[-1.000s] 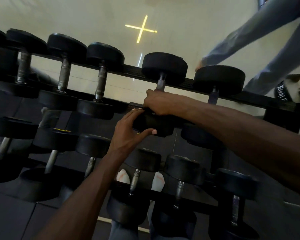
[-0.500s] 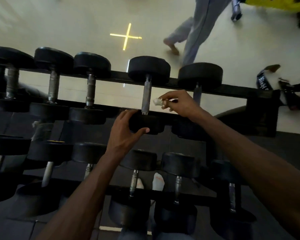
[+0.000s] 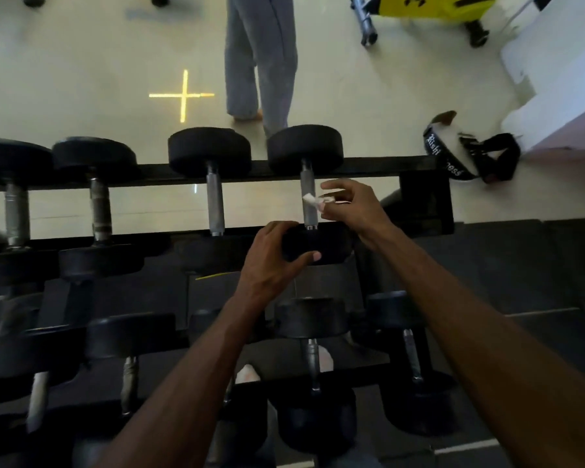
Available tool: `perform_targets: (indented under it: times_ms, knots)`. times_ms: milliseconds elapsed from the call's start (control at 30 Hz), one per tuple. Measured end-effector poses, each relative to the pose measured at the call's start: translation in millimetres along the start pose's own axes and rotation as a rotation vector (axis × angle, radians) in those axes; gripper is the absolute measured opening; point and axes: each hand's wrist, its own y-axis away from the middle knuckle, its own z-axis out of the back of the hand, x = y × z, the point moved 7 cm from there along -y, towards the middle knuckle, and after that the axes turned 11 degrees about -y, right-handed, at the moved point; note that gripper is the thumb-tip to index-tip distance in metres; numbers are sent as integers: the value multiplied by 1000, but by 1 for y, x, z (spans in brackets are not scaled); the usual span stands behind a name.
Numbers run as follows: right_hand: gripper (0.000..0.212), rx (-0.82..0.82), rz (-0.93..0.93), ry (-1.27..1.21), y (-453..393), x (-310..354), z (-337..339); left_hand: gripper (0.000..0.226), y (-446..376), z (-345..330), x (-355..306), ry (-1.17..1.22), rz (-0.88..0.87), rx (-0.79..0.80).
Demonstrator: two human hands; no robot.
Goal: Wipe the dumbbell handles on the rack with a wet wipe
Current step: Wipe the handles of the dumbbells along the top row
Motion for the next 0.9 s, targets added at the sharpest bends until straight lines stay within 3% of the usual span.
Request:
perform_targets:
  times_ms: [100, 267, 467, 700, 900]
  knots:
    - [41, 44, -3, 133, -9, -4, 8, 66, -4, -10, -1, -14, 46, -11]
    - [12, 147, 235, 495, -36, 7, 0, 66, -3, -20, 0, -19, 129, -66]
    - [21, 416, 555, 721, -62, 16, -32, 63, 2, -24, -10, 49, 273, -220]
    - [16, 743, 804, 971, -48, -1, -35, 64, 4, -30, -13, 36, 298, -253]
    - [25, 816, 506, 991, -52, -13, -42, 65, 8, -32, -15, 44, 311, -287]
